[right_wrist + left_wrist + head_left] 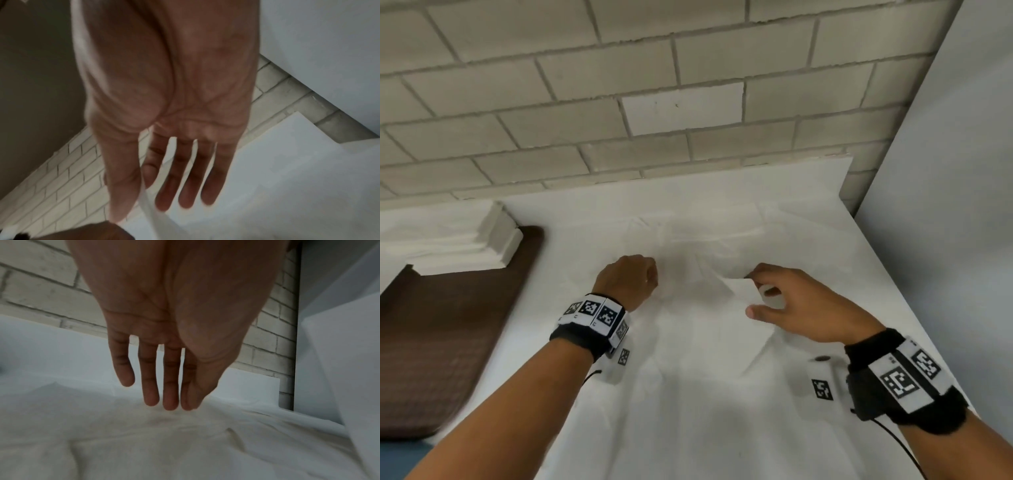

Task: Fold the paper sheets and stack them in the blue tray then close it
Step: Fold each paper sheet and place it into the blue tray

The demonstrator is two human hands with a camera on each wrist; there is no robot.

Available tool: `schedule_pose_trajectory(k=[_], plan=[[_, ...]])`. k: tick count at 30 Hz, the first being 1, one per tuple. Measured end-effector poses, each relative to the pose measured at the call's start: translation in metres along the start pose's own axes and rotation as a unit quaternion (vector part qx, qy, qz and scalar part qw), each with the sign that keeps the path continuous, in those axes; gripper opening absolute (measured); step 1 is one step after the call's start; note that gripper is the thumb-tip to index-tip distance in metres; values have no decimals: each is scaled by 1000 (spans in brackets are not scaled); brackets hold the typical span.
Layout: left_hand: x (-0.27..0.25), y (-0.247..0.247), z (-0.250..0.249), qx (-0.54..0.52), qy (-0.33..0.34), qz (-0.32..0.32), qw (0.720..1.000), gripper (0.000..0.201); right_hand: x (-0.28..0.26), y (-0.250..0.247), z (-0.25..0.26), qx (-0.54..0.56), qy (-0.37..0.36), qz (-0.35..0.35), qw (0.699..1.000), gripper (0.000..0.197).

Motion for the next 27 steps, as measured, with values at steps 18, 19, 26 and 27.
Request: schedule_pose_trajectory(k=[18, 19, 26, 27], plan=[[-13, -13, -3, -159, 19, -129, 979, 15, -18, -21, 12, 216, -11, -212, 953, 11], [-21, -21, -7, -249, 22, -157, 956, 14, -17, -18, 16, 258, -20, -208, 943, 17], [-82, -17, -58, -747, 66, -24, 661, 22, 12, 21, 48, 426, -16, -229, 875, 26], [-89, -14, -63, -764, 62, 5, 643, 35, 15, 27, 50, 439, -2, -231, 868, 25]])
Point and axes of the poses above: each hand's wrist, its own x-axis towards the middle knuckle, its own y-axis out of the palm, z = x × y, the point moved 2 cm from there along x, towards the middle knuckle, and after that the axes turned 6 degrees about z, right-handed, at the moved point
